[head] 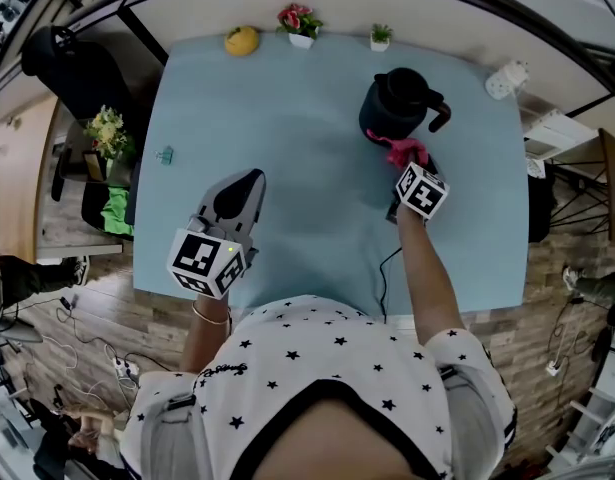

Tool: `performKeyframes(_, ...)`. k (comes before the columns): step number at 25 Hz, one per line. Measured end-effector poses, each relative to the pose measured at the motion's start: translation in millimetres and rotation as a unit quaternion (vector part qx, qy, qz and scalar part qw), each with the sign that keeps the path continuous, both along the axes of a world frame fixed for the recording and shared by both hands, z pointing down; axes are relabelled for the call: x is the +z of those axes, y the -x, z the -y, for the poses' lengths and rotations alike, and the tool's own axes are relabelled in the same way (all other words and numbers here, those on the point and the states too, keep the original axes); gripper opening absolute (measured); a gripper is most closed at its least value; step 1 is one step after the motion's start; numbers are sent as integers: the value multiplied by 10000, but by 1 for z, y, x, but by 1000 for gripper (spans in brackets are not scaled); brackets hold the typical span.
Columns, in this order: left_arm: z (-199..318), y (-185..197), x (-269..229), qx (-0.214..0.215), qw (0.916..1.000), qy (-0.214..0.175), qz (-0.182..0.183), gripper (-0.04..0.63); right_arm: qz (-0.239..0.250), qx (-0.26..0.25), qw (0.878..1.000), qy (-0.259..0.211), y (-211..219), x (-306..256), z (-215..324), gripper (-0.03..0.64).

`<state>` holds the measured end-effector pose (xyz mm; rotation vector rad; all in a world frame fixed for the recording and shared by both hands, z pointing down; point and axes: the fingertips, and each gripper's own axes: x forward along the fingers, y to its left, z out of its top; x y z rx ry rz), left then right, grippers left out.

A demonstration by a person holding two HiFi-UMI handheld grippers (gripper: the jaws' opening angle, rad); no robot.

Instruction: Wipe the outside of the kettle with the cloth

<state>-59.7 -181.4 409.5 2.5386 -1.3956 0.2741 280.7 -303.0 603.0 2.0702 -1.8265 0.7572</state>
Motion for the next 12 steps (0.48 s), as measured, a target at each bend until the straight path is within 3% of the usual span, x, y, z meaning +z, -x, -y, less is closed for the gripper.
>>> performKeyframes(12,-3,-14,-13,265,9993,-245,-29,31,1006,-235,9920,-726,12,-53,-58,137)
